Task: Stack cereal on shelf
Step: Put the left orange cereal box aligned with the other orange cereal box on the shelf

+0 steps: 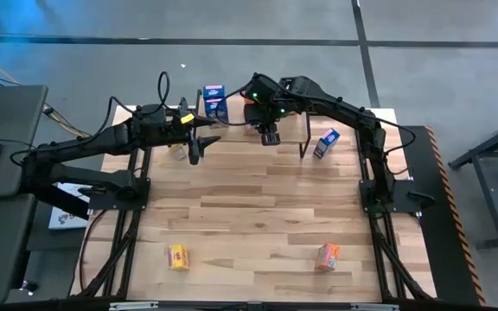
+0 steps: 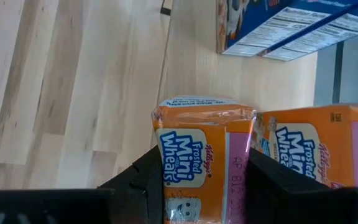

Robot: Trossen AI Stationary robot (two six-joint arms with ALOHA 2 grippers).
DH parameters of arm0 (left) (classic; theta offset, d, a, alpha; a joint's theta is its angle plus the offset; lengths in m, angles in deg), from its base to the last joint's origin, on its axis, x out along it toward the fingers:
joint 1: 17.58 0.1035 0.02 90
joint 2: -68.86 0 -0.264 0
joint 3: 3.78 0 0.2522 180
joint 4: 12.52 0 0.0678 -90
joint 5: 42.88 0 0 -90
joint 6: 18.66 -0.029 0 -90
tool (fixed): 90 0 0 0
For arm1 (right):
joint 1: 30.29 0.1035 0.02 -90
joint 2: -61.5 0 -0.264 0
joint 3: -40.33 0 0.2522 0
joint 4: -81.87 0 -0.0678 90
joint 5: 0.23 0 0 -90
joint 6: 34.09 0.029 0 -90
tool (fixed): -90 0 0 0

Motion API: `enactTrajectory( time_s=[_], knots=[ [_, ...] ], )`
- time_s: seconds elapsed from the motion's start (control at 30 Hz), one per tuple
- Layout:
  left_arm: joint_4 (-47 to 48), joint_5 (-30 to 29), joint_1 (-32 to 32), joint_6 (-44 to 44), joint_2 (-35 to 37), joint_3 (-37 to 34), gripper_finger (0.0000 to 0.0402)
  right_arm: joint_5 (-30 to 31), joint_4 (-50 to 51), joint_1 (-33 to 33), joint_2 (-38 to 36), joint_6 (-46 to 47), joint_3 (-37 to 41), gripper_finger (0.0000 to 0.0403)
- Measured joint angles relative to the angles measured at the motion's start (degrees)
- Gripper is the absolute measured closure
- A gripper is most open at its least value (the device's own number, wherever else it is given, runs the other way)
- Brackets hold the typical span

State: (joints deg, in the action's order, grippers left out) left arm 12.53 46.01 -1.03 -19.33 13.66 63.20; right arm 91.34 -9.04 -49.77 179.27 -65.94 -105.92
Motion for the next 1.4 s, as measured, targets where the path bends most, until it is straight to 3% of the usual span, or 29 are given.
enactTrajectory(
  time_s=[0.33,0.7,1.4],
  knots=[
    [0.0,0.0,0.0,0.0,0.0,0.0,0.0151,1.8,-2.5,-0.5,0.0,-0.2,0.0,0.0257],
    [0.0,0.0,0.0,0.0,0.0,0.0,0.0151,3.5,-2.8,-1.2,0.0,-0.2,0.0,0.0205],
    [0.0,0.0,0.0,0.0,0.0,0.0,0.0151,7.1,-4.0,-1.2,0.0,-2.6,-0.2,0.0176]
  ],
)
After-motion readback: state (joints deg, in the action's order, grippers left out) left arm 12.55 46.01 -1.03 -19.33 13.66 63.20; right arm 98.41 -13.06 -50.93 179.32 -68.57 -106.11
